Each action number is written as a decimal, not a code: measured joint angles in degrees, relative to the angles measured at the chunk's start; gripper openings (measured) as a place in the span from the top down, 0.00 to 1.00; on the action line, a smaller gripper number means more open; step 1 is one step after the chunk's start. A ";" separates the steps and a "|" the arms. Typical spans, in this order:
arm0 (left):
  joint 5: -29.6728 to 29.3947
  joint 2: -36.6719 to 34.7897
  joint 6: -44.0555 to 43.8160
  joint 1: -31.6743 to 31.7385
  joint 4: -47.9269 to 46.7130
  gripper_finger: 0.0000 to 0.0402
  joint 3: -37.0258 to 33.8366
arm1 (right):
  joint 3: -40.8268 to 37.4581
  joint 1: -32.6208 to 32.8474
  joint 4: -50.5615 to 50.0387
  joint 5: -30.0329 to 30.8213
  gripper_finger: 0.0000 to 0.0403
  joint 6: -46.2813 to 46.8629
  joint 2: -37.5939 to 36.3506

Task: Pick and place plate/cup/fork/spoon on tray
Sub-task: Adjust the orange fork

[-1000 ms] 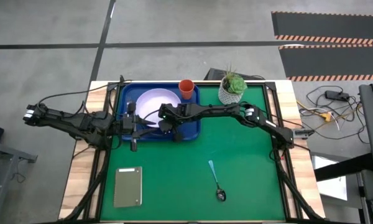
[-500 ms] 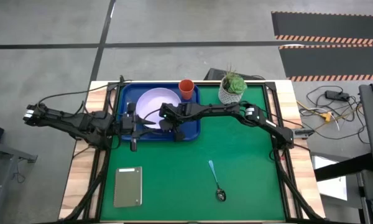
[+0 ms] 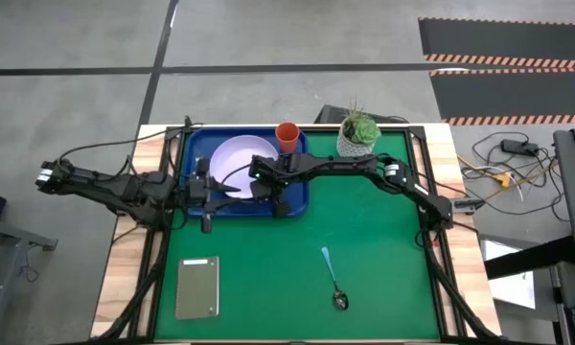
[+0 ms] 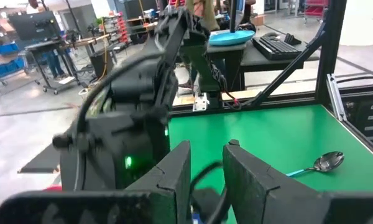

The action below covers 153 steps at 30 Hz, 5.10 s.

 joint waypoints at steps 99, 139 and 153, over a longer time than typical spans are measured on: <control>-7.71 37.46 -46.13 52.94 -45.00 1.00 2.83 | -76.18 8.50 46.24 -0.44 0.88 9.09 -63.54; -7.99 41.73 -47.62 52.87 -40.00 1.00 1.70 | -76.18 8.50 46.22 -0.42 0.88 9.63 -63.56; -7.30 36.10 -45.61 52.83 -42.55 1.00 2.16 | -76.18 8.50 46.17 -0.42 0.88 9.74 -63.56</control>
